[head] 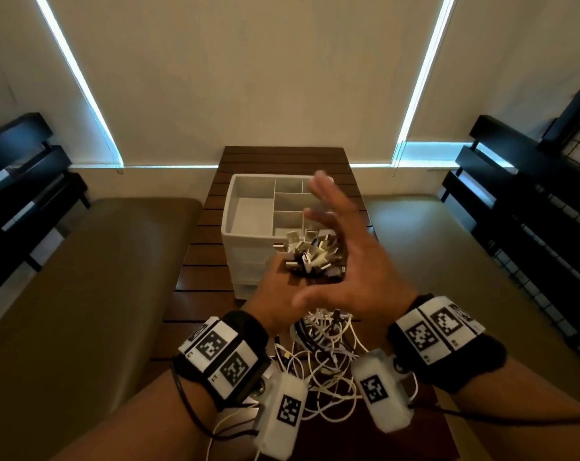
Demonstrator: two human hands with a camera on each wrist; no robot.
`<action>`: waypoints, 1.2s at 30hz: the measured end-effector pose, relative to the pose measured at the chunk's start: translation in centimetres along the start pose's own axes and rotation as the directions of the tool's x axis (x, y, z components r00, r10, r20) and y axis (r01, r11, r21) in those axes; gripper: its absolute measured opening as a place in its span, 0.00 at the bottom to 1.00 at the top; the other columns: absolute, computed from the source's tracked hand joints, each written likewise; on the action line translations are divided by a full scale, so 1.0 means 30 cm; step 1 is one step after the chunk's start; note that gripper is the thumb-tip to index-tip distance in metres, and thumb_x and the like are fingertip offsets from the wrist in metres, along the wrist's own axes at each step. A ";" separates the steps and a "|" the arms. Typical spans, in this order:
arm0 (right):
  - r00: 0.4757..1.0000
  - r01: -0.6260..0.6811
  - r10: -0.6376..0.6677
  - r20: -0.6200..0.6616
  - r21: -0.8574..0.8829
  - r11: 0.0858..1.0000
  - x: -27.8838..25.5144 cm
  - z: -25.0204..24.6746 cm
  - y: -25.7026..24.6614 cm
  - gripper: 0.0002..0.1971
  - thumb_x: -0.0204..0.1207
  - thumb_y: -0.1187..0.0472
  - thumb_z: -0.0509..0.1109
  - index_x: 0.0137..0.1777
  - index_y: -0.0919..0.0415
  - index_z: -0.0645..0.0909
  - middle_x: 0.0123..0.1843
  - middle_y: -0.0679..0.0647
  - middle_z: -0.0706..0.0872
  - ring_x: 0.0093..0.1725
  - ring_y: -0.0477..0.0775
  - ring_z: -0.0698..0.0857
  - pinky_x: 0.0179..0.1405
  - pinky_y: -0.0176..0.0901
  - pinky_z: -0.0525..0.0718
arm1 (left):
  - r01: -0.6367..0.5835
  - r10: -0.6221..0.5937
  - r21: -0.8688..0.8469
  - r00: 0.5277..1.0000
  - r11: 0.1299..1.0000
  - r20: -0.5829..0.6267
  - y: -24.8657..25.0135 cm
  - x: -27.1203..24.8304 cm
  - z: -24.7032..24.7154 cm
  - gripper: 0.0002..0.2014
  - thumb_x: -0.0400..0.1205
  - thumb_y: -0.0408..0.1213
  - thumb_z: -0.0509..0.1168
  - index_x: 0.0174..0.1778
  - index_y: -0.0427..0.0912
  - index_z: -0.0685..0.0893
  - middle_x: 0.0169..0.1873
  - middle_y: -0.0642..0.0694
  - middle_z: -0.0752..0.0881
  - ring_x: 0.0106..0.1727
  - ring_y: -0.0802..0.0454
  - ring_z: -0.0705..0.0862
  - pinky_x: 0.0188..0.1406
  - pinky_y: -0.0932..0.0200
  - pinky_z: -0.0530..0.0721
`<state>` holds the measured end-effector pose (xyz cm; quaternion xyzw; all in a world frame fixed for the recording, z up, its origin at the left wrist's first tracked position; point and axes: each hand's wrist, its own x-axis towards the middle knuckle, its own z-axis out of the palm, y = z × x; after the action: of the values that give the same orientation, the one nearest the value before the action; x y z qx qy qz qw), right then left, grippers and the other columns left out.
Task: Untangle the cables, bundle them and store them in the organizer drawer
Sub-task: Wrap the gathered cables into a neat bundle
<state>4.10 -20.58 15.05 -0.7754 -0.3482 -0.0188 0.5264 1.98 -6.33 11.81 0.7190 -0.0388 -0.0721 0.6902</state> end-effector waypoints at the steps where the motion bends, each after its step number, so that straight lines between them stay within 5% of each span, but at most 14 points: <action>1: 0.995 -0.102 0.104 -0.001 0.180 0.978 -0.012 -0.005 -0.001 0.65 0.49 0.49 0.86 0.81 0.32 0.46 0.81 0.43 0.64 0.76 0.46 0.73 0.63 0.51 0.83 | -0.015 0.014 0.053 1.000 0.998 0.010 0.002 0.003 -0.013 0.30 0.73 0.31 0.76 0.70 0.32 0.74 0.59 0.43 0.84 0.52 0.65 0.83 0.47 0.78 0.78; 3: 0.960 -0.279 0.250 0.124 0.381 0.882 -0.032 0.009 0.006 0.66 0.51 0.61 0.87 0.82 0.37 0.46 0.74 0.44 0.76 0.69 0.43 0.80 0.56 0.40 0.85 | -0.021 0.021 -0.036 1.000 0.999 -0.004 0.035 0.005 -0.009 0.20 0.74 0.36 0.75 0.62 0.38 0.82 0.50 0.47 0.88 0.45 0.68 0.87 0.46 0.73 0.81; 6: 0.917 -0.390 0.327 0.229 0.344 0.854 -0.038 0.077 0.044 0.44 0.63 0.78 0.79 0.77 0.58 0.64 0.60 0.49 0.87 0.61 0.44 0.86 0.55 0.38 0.85 | -0.061 0.058 -0.212 0.998 0.975 -0.021 0.082 0.025 0.004 0.02 0.76 0.38 0.73 0.38 0.47 0.87 0.32 0.45 0.87 0.37 0.50 0.88 0.46 0.50 0.86; 8: 0.918 -0.392 0.339 0.206 0.346 0.852 -0.023 0.097 0.062 0.25 0.68 0.77 0.75 0.65 0.65 0.75 0.54 0.55 0.89 0.55 0.51 0.88 0.56 0.46 0.86 | -0.060 0.049 -0.316 0.998 0.947 -0.041 0.096 0.042 -0.007 0.13 0.75 0.42 0.75 0.28 0.48 0.81 0.22 0.48 0.78 0.23 0.53 0.79 0.30 0.56 0.81; 11: 0.910 -0.381 0.329 0.253 0.195 0.904 0.018 0.077 0.040 0.03 0.79 0.71 0.67 0.50 0.66 0.80 0.37 0.52 0.87 0.37 0.47 0.87 0.46 0.39 0.86 | -0.016 -0.021 -0.417 0.996 0.909 -0.084 0.135 0.064 -0.041 0.13 0.74 0.48 0.72 0.30 0.46 0.79 0.21 0.50 0.77 0.19 0.55 0.77 0.18 0.63 0.78; 15: 0.890 -0.383 0.381 0.249 -0.042 0.923 0.049 0.063 0.003 0.12 0.83 0.56 0.64 0.37 0.55 0.75 0.26 0.51 0.80 0.22 0.42 0.79 0.27 0.30 0.79 | -0.011 -0.081 -0.618 0.989 0.786 -0.120 0.155 0.099 -0.074 0.17 0.79 0.52 0.68 0.27 0.49 0.78 0.16 0.52 0.71 0.25 0.52 0.84 0.36 0.53 0.86; 18: 0.867 -0.406 0.371 0.332 0.040 0.913 0.050 0.064 -0.005 0.12 0.81 0.55 0.67 0.41 0.62 0.77 0.26 0.51 0.78 0.22 0.44 0.78 0.24 0.33 0.77 | 0.038 -0.100 -0.739 0.994 0.672 -0.040 0.171 0.114 -0.114 0.25 0.81 0.53 0.65 0.20 0.49 0.69 0.12 0.54 0.65 0.16 0.59 0.70 0.21 0.64 0.75; 20: 0.895 -0.305 0.339 0.291 -0.158 0.939 0.059 0.074 0.006 0.12 0.81 0.52 0.67 0.44 0.61 0.78 0.29 0.48 0.77 0.25 0.42 0.76 0.27 0.34 0.74 | 0.075 -0.146 -0.781 0.989 0.620 -0.022 0.180 0.118 -0.131 0.26 0.81 0.54 0.66 0.20 0.49 0.66 0.12 0.54 0.64 0.15 0.60 0.65 0.18 0.66 0.69; 23: 0.969 -0.083 0.221 0.114 -0.689 0.720 0.051 0.101 0.047 0.13 0.84 0.46 0.59 0.53 0.55 0.77 0.40 0.51 0.83 0.38 0.52 0.82 0.39 0.46 0.78 | 0.081 -0.381 -0.801 0.905 0.593 -0.191 0.187 0.127 -0.122 0.22 0.80 0.55 0.68 0.26 0.48 0.71 0.16 0.53 0.66 0.20 0.58 0.69 0.29 0.61 0.76; 25: 0.982 -0.092 0.188 0.032 -0.783 0.615 0.032 0.116 0.067 0.14 0.84 0.45 0.55 0.55 0.54 0.74 0.43 0.53 0.86 0.39 0.59 0.85 0.40 0.52 0.83 | 0.084 -0.484 -0.810 0.835 0.581 -0.261 0.193 0.130 -0.104 0.20 0.80 0.56 0.68 0.31 0.46 0.73 0.17 0.52 0.66 0.22 0.57 0.70 0.32 0.58 0.77; 27: 0.989 -0.086 0.149 0.010 -0.775 0.626 0.027 0.113 0.075 0.13 0.83 0.45 0.56 0.54 0.54 0.73 0.42 0.53 0.86 0.38 0.59 0.85 0.37 0.51 0.82 | 0.056 -0.458 -0.817 0.849 0.574 -0.264 0.193 0.138 -0.096 0.21 0.80 0.55 0.68 0.28 0.47 0.72 0.16 0.54 0.65 0.18 0.58 0.66 0.23 0.61 0.71; 30: 0.971 -0.108 0.217 0.102 -0.621 0.776 0.059 0.080 0.045 0.12 0.78 0.45 0.66 0.53 0.53 0.79 0.44 0.52 0.87 0.42 0.54 0.84 0.41 0.46 0.79 | 0.025 -0.293 -0.821 0.940 0.570 -0.175 0.174 0.140 -0.100 0.27 0.81 0.52 0.68 0.19 0.49 0.67 0.13 0.55 0.60 0.14 0.59 0.60 0.15 0.65 0.60; 33: 0.892 -0.272 0.385 0.238 -0.398 0.876 0.097 0.039 0.007 0.15 0.70 0.47 0.77 0.51 0.55 0.85 0.43 0.52 0.89 0.39 0.48 0.85 0.43 0.47 0.84 | 0.037 -0.154 -0.790 0.985 0.612 -0.073 0.160 0.137 -0.100 0.30 0.82 0.51 0.65 0.15 0.48 0.65 0.11 0.54 0.60 0.12 0.59 0.59 0.14 0.66 0.56; 36: 0.816 -0.392 0.447 0.366 -0.220 0.894 0.110 0.019 0.010 0.11 0.73 0.54 0.76 0.50 0.61 0.86 0.44 0.57 0.90 0.41 0.56 0.86 0.49 0.50 0.84 | 0.029 -0.063 -0.769 0.998 0.639 -0.015 0.149 0.135 -0.096 0.29 0.80 0.50 0.66 0.15 0.47 0.65 0.11 0.54 0.60 0.11 0.59 0.59 0.14 0.66 0.55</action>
<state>6.58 -18.44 15.87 -0.8532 -0.2681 0.2363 0.3799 6.61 -4.30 16.18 0.3604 0.0278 -0.0846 0.9285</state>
